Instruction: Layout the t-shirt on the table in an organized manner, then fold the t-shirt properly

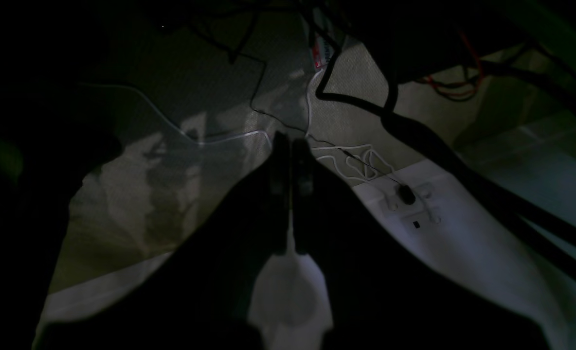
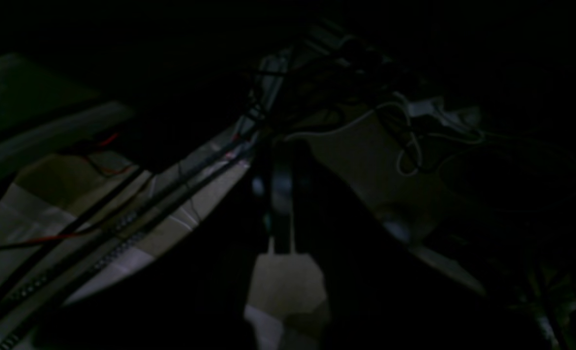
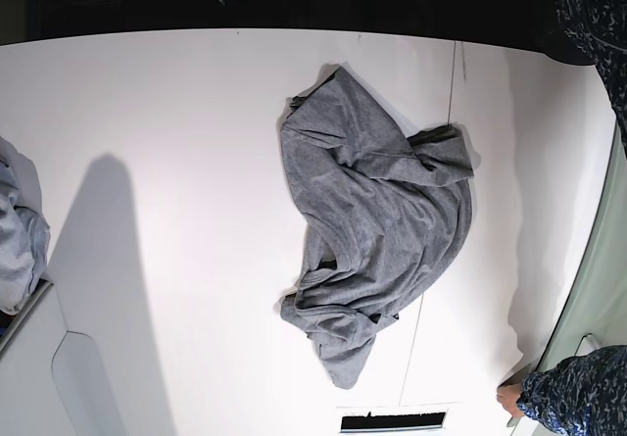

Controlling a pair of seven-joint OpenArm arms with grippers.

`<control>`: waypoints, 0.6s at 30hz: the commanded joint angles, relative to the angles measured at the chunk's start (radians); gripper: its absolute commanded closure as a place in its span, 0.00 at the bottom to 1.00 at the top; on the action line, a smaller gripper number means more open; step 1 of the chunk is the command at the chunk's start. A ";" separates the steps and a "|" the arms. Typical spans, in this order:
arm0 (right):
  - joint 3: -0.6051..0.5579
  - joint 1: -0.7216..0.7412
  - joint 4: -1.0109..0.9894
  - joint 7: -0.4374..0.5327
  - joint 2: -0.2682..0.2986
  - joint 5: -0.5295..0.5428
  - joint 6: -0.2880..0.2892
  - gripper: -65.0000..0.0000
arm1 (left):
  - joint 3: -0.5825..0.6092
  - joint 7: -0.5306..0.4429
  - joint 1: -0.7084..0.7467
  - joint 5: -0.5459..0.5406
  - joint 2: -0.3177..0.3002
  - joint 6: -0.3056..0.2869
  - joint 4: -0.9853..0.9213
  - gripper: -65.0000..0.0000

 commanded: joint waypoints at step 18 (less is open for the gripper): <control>-0.002 -0.003 0.008 0.011 0.002 0.004 0.015 1.00 | 0.001 -0.027 0.001 -0.002 0.002 -0.122 0.008 0.98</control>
